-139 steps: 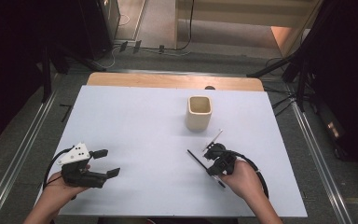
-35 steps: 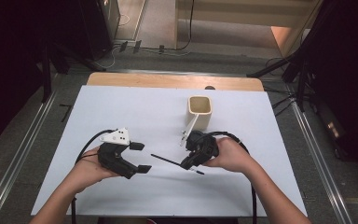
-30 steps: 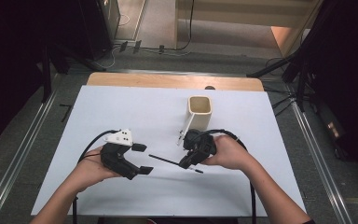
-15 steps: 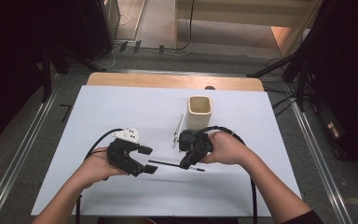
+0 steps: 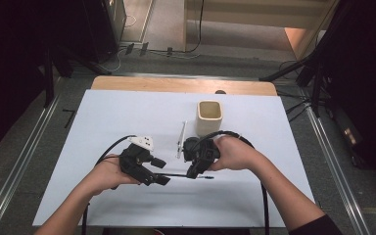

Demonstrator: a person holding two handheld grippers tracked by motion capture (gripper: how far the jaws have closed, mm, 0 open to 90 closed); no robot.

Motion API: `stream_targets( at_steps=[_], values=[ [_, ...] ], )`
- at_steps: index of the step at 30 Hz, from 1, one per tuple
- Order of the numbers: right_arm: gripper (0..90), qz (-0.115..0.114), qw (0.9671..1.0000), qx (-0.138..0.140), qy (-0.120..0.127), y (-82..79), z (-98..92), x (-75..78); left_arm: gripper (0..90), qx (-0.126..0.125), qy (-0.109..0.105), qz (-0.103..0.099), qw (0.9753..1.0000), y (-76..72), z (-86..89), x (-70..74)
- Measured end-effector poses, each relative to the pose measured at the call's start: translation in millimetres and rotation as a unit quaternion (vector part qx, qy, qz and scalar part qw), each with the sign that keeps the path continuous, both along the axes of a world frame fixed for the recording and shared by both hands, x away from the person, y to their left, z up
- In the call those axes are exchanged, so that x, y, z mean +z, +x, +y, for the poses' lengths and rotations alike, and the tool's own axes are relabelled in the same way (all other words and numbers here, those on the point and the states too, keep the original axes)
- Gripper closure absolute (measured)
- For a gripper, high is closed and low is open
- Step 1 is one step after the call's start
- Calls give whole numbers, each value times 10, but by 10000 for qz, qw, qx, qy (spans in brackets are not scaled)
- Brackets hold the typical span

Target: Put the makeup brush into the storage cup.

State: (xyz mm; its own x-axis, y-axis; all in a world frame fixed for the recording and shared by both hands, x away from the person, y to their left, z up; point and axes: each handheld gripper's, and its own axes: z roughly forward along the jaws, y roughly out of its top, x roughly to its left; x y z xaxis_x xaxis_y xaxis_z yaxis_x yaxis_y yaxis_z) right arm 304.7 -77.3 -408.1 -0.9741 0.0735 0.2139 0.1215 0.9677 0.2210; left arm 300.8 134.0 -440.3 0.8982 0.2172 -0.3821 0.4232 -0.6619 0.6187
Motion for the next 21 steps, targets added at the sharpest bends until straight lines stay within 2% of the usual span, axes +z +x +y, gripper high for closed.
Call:
stream_targets(
  at_steps=[5,10,11,13,14,15,16,17,19,20,21],
  values=[
    [869,38,10000,77,19,22,29,-4,319,-77,91,94,9999,8,-34,-24],
    [869,120,9999,89,29,53,47,-13,320,-65,67,141,9999,13,-46,-25],
    [869,121,9998,129,48,63,58,-16,388,-109,87,140,9998,30,-43,-26],
    [869,133,9998,145,44,61,71,-11,418,-73,74,249,9996,48,-45,-38],
    [869,136,9998,152,50,57,80,-9,431,-72,146,346,9993,56,-49,-38],
    [869,163,9997,164,60,55,88,-11,485,-67,158,352,9992,61,-54,-44],
    [869,144,9997,196,59,55,95,-10,486,-70,183,438,9988,65,-61,-54],
    [869,151,9997,204,58,52,103,-13,537,-70,183,438,9988,65,-61,-54],
    [869,180,9996,227,18,48,114,-16,572,-157,275,573,9979,67,-81,-78],
    [869,195,9994,301,29,48,118,-25,644,-222,302,645,9972,70,-84,-87],
    [869,182,9993,312,27,40,121,-29,646,-241,335,704,9967,70,-91,-99]
  ],
)
